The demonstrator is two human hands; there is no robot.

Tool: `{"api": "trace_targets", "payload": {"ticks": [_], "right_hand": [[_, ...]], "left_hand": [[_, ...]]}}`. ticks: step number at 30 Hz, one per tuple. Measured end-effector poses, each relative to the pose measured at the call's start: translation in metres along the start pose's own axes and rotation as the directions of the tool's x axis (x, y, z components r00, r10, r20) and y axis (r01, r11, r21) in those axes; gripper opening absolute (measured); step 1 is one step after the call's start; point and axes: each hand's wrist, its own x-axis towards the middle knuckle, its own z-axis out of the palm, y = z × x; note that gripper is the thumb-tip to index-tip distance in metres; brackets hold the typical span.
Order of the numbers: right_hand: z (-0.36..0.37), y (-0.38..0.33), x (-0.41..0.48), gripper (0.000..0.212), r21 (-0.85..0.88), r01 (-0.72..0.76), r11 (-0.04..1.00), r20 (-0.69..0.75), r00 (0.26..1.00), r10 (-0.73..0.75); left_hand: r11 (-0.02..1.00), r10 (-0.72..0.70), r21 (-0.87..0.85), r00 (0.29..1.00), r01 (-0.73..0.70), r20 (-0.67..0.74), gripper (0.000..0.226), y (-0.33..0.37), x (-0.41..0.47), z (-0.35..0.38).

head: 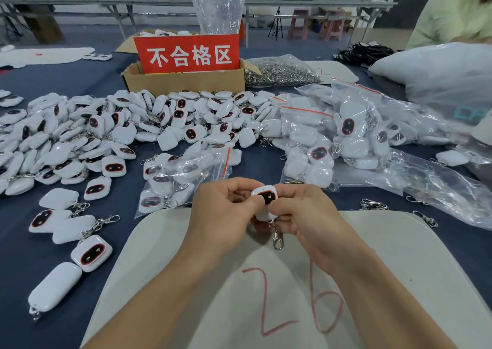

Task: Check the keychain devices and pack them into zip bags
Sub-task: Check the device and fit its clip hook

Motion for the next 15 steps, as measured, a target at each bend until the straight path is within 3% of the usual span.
{"api": "trace_targets", "payload": {"ticks": [15], "right_hand": [[-0.0006,0.0053,0.0021,0.040,-0.095,0.055,0.994,0.002,0.998,-0.055]], "left_hand": [[0.999,-0.007,0.039,1.000,0.007,-0.001,0.020,-0.0015,0.0009,0.0016]]}}
